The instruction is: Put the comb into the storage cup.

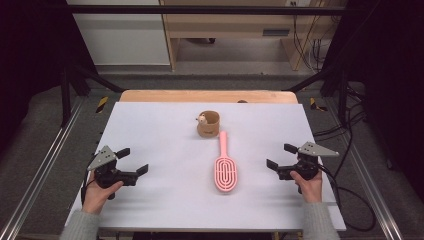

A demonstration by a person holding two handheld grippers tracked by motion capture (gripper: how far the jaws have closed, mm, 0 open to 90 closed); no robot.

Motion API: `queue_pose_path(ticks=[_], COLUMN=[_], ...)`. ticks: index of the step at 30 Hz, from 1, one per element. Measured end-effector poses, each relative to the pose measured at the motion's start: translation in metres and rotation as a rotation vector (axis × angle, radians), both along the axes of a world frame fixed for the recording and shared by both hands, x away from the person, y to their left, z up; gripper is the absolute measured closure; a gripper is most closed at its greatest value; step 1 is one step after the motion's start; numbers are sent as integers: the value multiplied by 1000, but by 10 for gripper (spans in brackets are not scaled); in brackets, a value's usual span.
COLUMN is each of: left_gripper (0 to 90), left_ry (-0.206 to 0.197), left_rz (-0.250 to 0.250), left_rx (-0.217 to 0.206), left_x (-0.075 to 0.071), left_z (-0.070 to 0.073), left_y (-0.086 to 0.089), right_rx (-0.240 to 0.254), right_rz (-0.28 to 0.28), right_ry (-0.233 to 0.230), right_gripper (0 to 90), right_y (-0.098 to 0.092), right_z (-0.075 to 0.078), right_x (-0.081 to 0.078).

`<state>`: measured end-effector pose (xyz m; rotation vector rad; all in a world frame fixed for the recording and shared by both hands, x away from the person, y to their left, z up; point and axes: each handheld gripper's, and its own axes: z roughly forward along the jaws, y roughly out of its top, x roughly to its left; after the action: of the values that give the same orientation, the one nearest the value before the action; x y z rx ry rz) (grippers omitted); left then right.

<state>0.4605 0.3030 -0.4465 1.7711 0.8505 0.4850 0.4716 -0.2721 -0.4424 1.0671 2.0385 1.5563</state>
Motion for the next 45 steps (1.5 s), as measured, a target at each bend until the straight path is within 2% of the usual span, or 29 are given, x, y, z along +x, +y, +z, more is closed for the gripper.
queue_pose_path(ticks=[9,23,45], left_gripper=[6,6,6], left_ry=[-3,-1,1], left_rz=[-1,3,9], left_rx=[5,-2,-1], left_x=[0,0,0], left_z=[0,1,0], left_y=[0,0,1], right_rx=[-11,-27,-120], right_rz=[-2,11,2], right_ry=[4,-4,1], right_gripper=[4,4,55], right_y=[0,12,48], right_z=[1,9,22], right_x=[-1,-1,8])
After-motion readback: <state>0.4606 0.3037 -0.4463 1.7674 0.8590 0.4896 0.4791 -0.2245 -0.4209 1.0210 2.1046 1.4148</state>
